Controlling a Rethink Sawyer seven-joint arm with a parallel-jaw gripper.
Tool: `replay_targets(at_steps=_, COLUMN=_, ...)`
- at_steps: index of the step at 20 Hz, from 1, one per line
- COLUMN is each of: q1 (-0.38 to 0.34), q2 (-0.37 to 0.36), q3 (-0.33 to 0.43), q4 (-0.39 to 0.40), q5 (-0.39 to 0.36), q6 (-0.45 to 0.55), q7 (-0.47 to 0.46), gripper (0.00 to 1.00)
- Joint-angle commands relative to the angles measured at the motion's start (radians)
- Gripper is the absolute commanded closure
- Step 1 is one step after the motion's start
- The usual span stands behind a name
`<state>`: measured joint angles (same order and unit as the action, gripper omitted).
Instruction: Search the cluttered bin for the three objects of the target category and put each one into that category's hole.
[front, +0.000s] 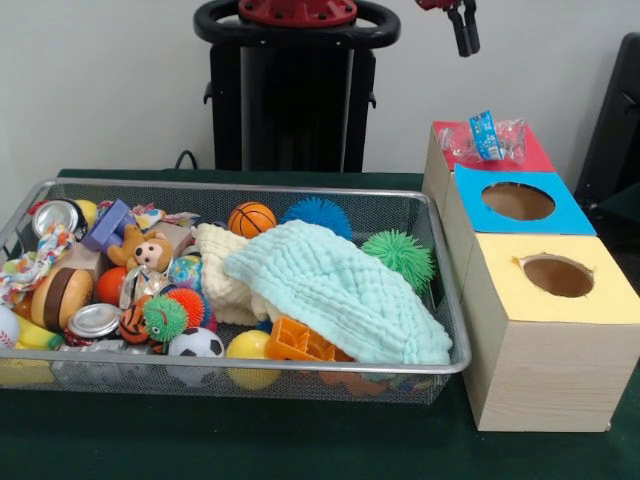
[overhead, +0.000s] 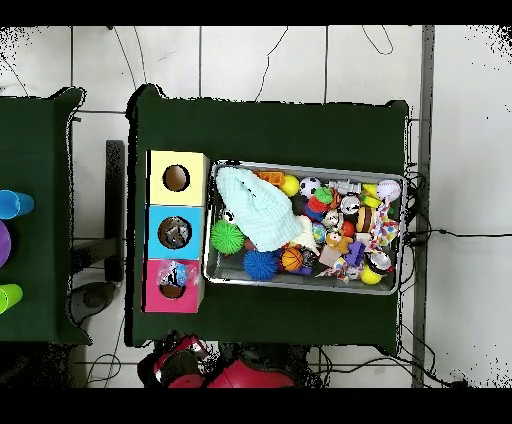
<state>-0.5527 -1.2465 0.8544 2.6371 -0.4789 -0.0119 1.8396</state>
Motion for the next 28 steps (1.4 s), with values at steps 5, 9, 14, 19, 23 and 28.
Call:
replay_targets(at_steps=5, q1=0.153, q2=0.135, q3=-0.312, q4=-0.154, q5=-0.155, q6=0.000, q7=0.109, gripper=1.00)
replay_targets(at_steps=9, q1=0.194, q2=0.173, q3=-0.367, q4=-0.173, q5=-0.155, q6=-0.052, q7=0.111, gripper=1.00)
replay_targets(at_steps=14, q1=0.222, q2=0.195, q3=-0.396, q4=-0.183, q5=-0.145, q6=-0.095, q7=0.112, gripper=1.00)
replay_targets(at_steps=19, q1=0.258, q2=0.215, q3=-0.434, q4=-0.192, q5=-0.127, q6=-0.184, q7=0.119, gripper=1.00)
replay_targets(at_steps=23, q1=0.287, q2=0.231, q3=-0.466, q4=-0.201, q5=-0.104, q6=-0.273, q7=0.127, gripper=1.00)
replay_targets(at_steps=28, q1=0.295, q2=0.230, q3=-0.475, q4=-0.197, q5=-0.089, q6=-0.332, q7=0.132, gripper=1.00)
